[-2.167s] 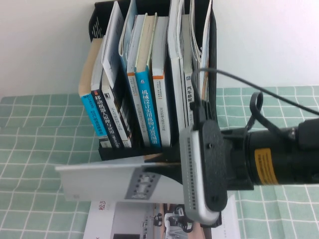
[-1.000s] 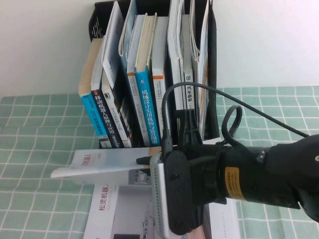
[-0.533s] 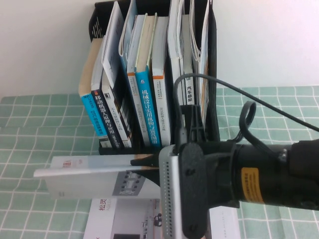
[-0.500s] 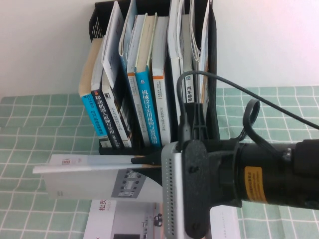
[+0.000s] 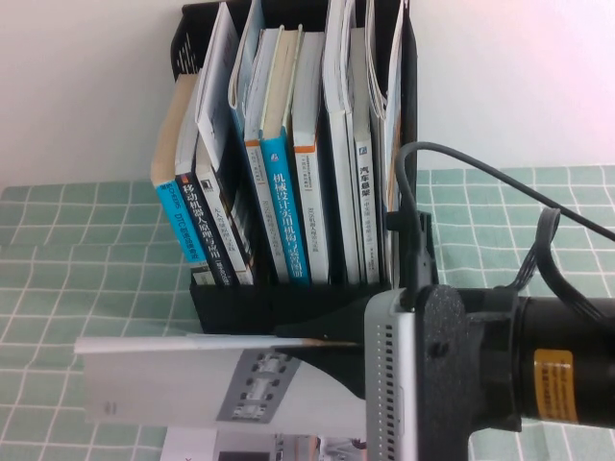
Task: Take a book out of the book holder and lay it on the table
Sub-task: Place the picked book on the book
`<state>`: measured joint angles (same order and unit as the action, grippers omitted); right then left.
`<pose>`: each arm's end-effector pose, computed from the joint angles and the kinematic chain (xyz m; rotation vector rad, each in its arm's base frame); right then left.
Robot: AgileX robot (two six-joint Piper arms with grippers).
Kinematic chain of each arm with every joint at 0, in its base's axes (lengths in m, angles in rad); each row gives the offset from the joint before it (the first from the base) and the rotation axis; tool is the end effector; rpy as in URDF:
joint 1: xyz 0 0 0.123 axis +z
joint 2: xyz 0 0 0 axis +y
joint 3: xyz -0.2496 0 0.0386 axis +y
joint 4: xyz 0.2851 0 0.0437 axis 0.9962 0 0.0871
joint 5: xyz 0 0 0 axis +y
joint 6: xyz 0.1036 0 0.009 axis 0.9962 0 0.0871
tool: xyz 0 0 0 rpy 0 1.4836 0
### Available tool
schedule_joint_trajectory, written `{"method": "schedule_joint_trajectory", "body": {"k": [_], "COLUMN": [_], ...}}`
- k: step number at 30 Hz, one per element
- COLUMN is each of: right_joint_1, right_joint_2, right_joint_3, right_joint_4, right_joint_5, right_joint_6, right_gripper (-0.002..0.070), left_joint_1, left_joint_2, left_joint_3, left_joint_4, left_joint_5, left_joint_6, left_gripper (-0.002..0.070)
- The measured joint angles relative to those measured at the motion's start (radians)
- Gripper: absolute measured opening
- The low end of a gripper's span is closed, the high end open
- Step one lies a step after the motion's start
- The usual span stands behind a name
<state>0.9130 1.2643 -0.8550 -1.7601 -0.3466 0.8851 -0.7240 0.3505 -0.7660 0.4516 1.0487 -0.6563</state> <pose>0.1750 0.2832 0.2620 -1.6588 1.0316 0.3504 0.1059 -0.0411 0.3539 0.0744 2.0432 -0.3167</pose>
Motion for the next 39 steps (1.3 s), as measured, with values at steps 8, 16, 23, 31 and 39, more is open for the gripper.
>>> {"method": "schedule_joint_trajectory", "body": {"k": [8,16,23,31,39], "right_joint_1": [0.0,0.0,0.001,0.079,0.155], "right_joint_2": [0.11,0.274,0.329,0.31,0.314], "right_joint_3": [0.006,0.006,0.006,0.006,0.006], "right_joint_4": [0.0,0.01,0.011,0.011,0.011], "right_joint_5": [0.148,0.241,0.239,0.243,0.312], "right_joint_6": [-0.189,-0.284,-0.29,-0.242,-0.179], "right_gripper": [0.0011,0.0011,0.0011,0.0011,0.0011], "left_joint_1": [0.0,0.0,0.0,0.0,0.0], "left_joint_2": [0.0,0.0,0.0,0.0,0.0], "left_joint_3": [0.0,0.0,0.0,0.0,0.0], "left_joint_4": [-0.002,-0.004,-0.004,-0.007,-0.007], "left_joint_5": [-0.017,-0.03,-0.03,-0.032,-0.032], "left_joint_6": [0.0,0.0,0.0,0.0,0.0], "left_gripper": [-0.0003,-0.0003,-0.0002,-0.0003,-0.0003]}}
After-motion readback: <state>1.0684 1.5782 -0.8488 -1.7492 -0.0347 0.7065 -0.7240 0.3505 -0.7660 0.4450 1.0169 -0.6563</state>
